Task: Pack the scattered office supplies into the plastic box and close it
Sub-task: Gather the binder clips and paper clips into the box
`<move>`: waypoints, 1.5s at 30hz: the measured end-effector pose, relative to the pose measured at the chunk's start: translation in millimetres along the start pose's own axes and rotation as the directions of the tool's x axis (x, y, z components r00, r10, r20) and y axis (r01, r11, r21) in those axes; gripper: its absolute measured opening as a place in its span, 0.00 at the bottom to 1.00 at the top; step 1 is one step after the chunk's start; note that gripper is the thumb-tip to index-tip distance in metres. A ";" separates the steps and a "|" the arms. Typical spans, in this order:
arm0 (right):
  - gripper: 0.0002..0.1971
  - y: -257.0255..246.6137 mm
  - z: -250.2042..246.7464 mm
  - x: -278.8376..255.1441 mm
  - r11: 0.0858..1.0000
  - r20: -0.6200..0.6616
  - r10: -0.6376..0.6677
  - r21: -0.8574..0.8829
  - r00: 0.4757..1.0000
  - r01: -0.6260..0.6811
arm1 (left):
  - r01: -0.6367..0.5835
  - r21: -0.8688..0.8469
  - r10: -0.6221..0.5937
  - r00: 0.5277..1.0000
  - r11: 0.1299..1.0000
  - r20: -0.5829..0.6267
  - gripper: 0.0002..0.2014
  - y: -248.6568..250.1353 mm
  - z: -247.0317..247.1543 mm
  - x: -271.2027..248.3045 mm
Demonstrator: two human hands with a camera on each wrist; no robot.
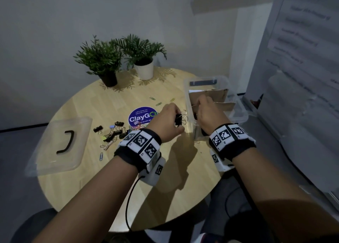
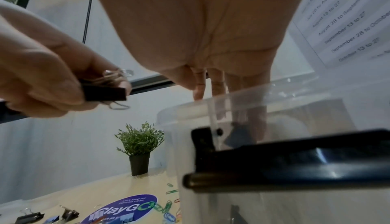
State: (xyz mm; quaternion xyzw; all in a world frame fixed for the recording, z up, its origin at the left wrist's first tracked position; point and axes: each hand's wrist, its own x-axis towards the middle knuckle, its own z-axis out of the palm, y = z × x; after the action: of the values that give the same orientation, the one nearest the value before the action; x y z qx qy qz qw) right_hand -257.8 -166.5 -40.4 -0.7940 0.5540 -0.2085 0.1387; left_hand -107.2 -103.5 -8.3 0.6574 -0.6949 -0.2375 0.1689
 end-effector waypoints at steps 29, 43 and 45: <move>0.20 47.7 2.4 -21.3 0.975 -0.217 0.220 0.010 0.951 -0.223 | -0.183 0.126 0.183 0.983 0.975 0.018 0.25 44.8 34.1 49.6; 0.12 -68.0 112.9 19.2 0.997 0.279 0.080 -0.035 0.957 -0.073 | 0.351 -0.134 -0.376 0.872 0.927 -0.313 0.14 -176.4 8.8 -111.8; 0.14 -70.9 124.4 29.2 0.997 0.288 0.068 -0.064 0.955 -0.052 | 0.366 -0.097 -0.377 0.865 0.925 -0.332 0.15 -189.7 0.0 -110.4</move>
State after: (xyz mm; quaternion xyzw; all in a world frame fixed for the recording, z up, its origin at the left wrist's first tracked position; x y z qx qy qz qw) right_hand -130.4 -170.6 -112.1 -0.8023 0.5570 -0.0700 0.2027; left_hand 59.6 1.9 -104.6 0.8074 -0.5111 -0.1576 0.2490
